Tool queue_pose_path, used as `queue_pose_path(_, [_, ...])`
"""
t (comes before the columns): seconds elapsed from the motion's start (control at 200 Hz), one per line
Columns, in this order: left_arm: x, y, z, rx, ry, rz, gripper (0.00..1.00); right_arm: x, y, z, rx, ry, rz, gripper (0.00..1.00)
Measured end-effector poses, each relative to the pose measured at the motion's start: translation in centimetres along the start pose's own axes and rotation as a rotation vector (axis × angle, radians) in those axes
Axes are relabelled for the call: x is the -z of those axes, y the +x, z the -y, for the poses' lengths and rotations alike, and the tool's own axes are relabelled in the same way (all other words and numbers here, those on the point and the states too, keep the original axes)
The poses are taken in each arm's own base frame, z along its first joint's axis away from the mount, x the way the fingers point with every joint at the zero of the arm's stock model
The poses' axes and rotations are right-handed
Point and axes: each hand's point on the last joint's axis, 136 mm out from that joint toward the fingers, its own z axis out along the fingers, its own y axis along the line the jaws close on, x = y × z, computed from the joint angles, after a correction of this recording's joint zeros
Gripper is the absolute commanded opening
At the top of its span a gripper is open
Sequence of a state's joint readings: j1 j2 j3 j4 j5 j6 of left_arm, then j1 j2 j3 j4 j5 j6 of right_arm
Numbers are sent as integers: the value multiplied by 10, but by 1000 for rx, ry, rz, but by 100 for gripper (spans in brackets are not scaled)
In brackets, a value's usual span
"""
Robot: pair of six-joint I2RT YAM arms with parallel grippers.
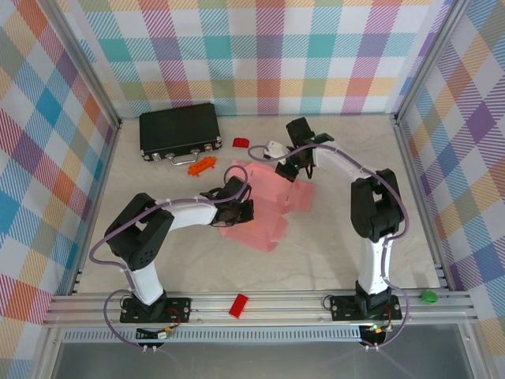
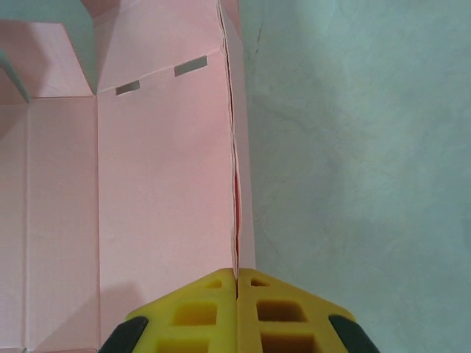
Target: Fold the paper box
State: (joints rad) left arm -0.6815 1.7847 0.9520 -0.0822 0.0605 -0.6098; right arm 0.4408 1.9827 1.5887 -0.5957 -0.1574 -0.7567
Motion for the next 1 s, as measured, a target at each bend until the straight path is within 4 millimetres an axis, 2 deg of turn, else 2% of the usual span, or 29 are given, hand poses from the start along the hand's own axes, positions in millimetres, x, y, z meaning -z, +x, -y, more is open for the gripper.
queue_pose_path(0.4, [-16, -28, 12, -12, 26, 97, 0, 12, -15, -2, 152, 247, 84, 0])
queue_pose_path(0.6, [-24, -46, 19, -25, 62, 154, 0, 17, -26, -6, 203, 312, 127, 0])
queue_pose_path(0.745, [-25, -49, 19, -35, 69, 159, 0, 16, -27, -1, 216, 369, 132, 0])
queue_pose_path(0.855, [-20, -49, 20, -45, 75, 162, 3, 17, -27, 5, 230, 410, 130, 0])
queue_pose_path(1.0, [4, -50, 25, -56, 100, 185, 10, 21, -32, 11, 248, 449, 138, 0])
